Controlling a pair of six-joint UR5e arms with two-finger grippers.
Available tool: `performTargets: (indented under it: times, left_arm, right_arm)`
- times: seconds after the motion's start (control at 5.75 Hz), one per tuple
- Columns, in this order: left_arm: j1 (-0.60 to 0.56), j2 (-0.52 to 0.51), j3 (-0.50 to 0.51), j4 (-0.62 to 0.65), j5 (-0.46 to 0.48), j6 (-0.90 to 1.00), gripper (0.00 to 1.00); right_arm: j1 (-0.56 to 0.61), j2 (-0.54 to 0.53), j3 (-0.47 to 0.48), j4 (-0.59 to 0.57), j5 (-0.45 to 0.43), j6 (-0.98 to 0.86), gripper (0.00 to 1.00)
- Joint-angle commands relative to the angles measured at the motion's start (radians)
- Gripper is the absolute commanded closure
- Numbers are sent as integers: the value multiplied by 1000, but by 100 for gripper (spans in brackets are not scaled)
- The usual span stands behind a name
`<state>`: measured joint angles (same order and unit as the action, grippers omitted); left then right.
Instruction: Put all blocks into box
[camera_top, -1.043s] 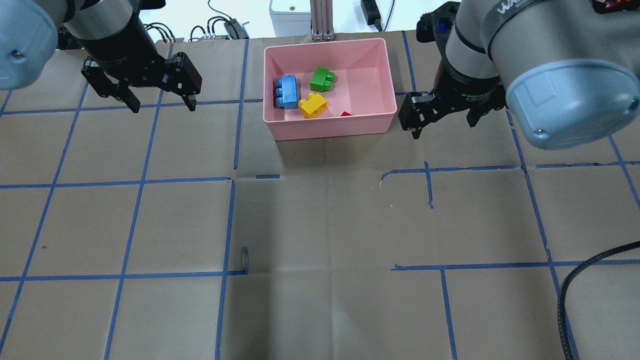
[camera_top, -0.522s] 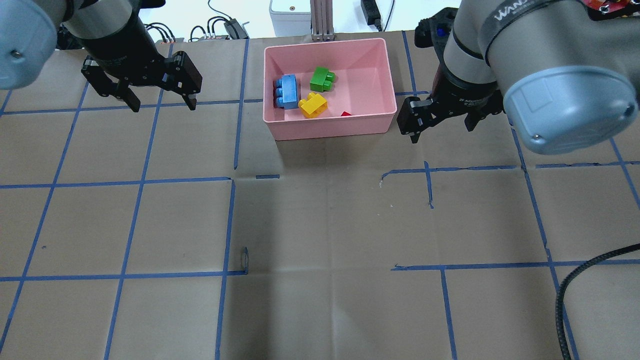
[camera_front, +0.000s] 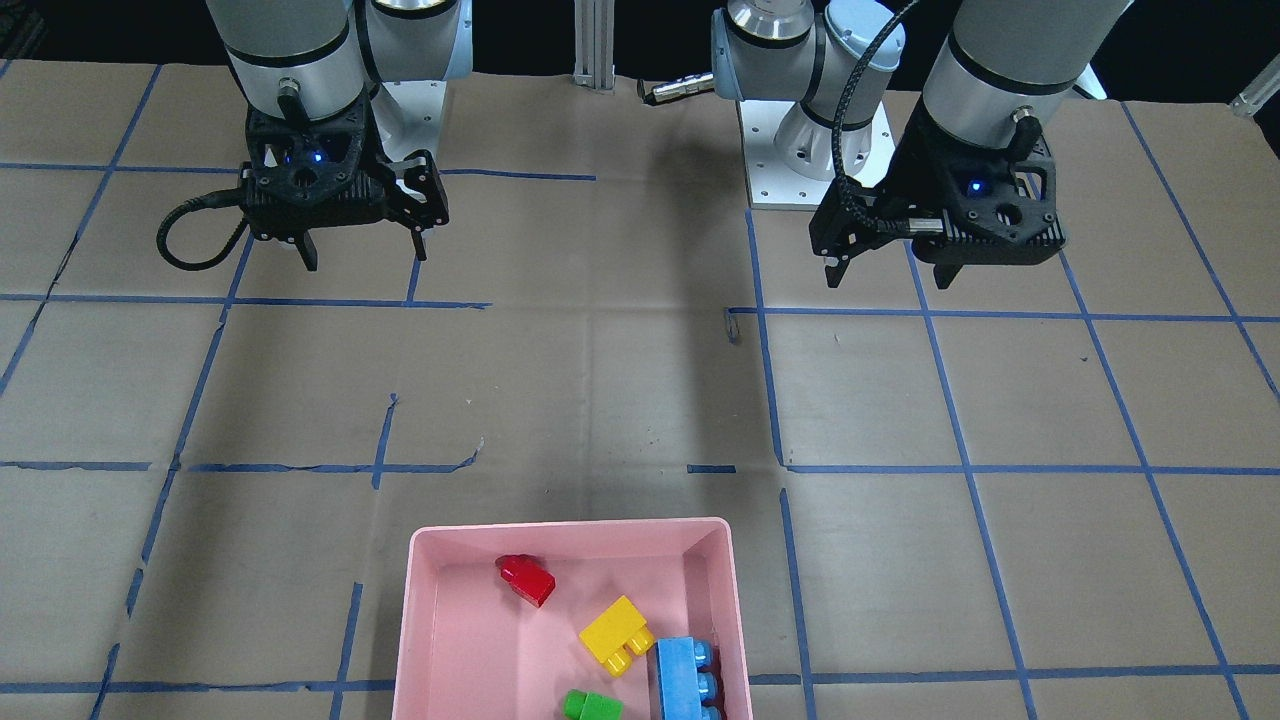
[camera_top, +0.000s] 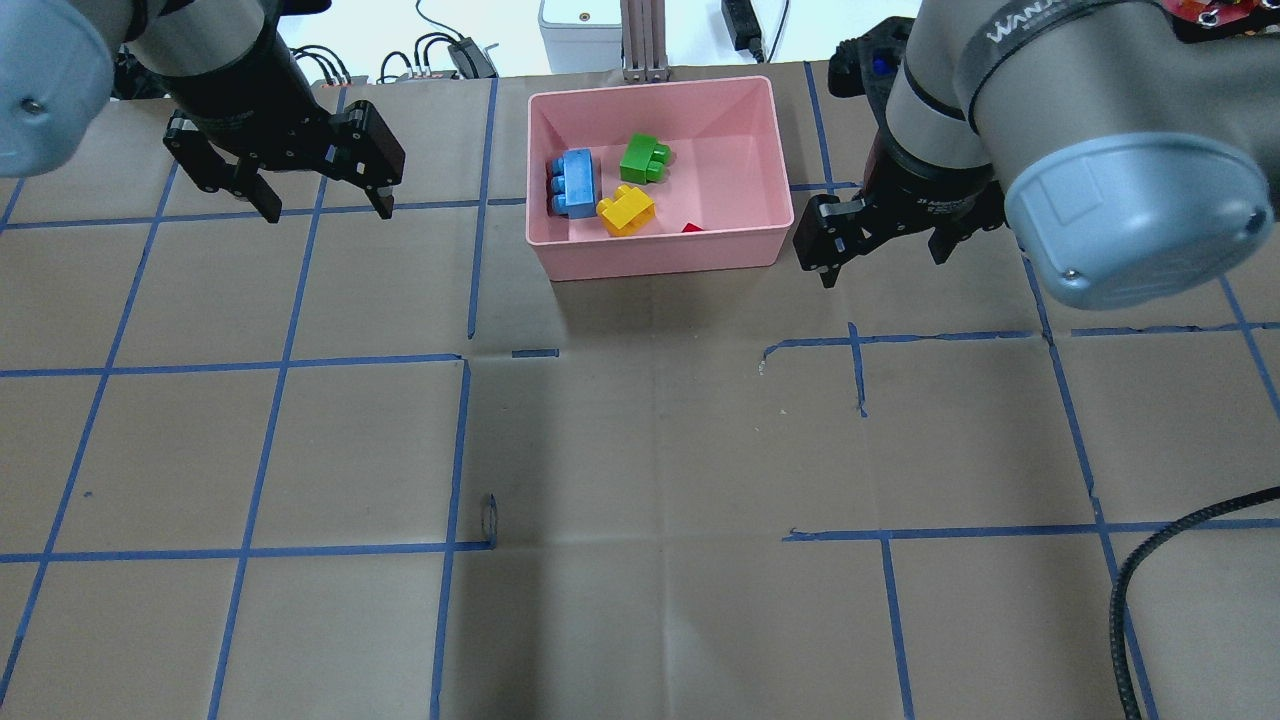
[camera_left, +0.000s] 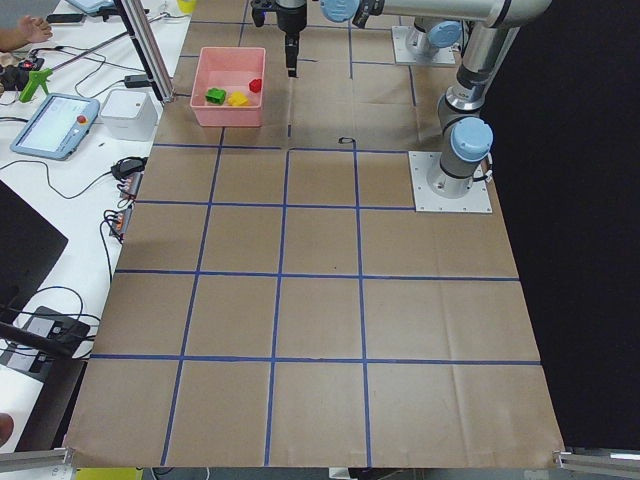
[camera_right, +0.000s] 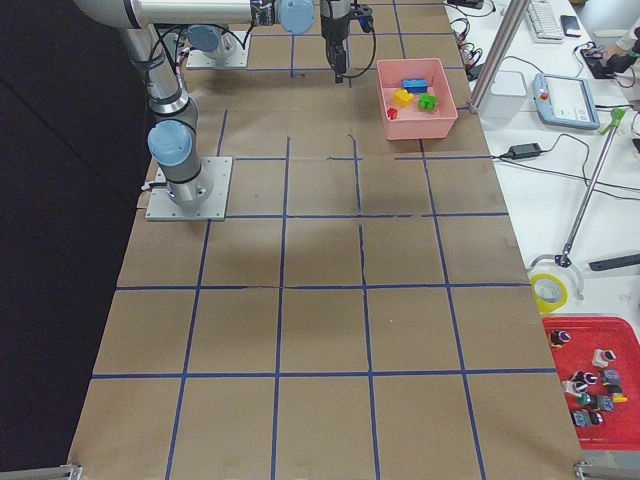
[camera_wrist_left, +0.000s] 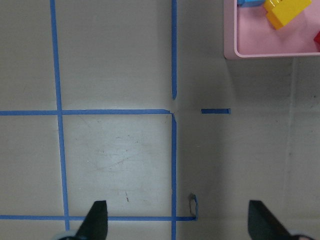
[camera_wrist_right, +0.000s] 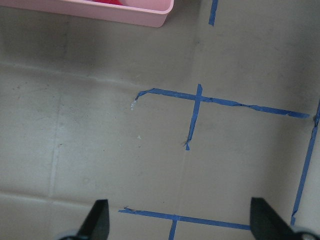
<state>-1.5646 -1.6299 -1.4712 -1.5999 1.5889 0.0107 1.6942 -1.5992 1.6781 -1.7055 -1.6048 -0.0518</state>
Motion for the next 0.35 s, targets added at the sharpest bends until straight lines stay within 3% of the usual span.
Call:
performTargets:
  times: [0.0,0.17]
  left_arm:
    - [0,1,0,0,3,0,0]
    - [0,1,0,0,2,0,0]
  right_arm:
    - [1,4,0,-2,2,0,0]
    - [1,4,0,-2,2,0,0]
